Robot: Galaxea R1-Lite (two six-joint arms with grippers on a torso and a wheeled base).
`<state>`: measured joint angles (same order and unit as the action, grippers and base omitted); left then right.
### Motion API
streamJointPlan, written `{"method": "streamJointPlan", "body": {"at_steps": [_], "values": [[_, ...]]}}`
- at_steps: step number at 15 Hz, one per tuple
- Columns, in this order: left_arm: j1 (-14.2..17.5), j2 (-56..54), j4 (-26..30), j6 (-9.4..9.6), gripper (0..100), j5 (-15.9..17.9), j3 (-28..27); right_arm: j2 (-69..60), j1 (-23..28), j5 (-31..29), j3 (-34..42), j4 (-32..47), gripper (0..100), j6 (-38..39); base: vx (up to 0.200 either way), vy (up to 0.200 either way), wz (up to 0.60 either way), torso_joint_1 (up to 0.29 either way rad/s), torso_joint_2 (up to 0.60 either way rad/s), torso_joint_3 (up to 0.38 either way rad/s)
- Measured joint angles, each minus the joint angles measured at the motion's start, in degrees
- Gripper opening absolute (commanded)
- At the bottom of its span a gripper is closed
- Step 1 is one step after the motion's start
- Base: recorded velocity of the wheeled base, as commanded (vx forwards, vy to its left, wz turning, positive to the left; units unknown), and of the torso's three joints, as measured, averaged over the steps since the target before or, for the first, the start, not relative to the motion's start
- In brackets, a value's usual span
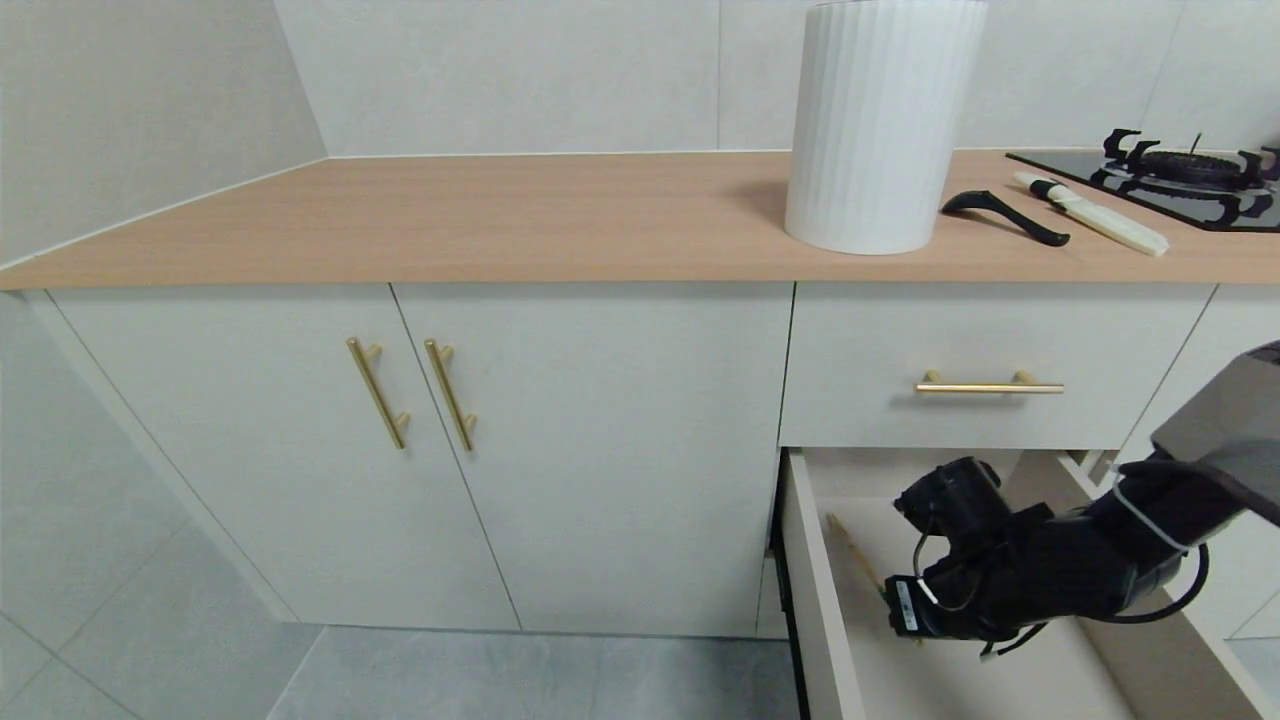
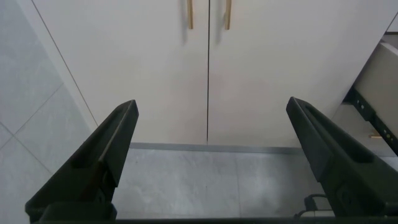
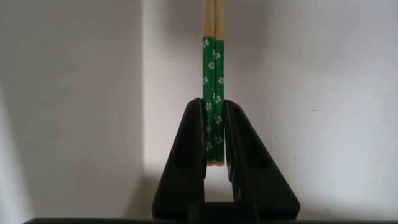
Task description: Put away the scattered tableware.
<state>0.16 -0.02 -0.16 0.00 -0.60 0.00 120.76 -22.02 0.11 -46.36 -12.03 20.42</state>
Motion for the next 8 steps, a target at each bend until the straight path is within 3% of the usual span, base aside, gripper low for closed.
{"method": "streamJointPlan", "body": {"at_steps": [8], "values": [[0.0, 0.0, 0.0, 0.00, 100, 0.0, 0.0, 7.0, -2.0, -4.0, -0.2, -1.5, 0, 0.9, 0.000, 0.000, 0.00, 0.000, 0.00, 0.000]]}}
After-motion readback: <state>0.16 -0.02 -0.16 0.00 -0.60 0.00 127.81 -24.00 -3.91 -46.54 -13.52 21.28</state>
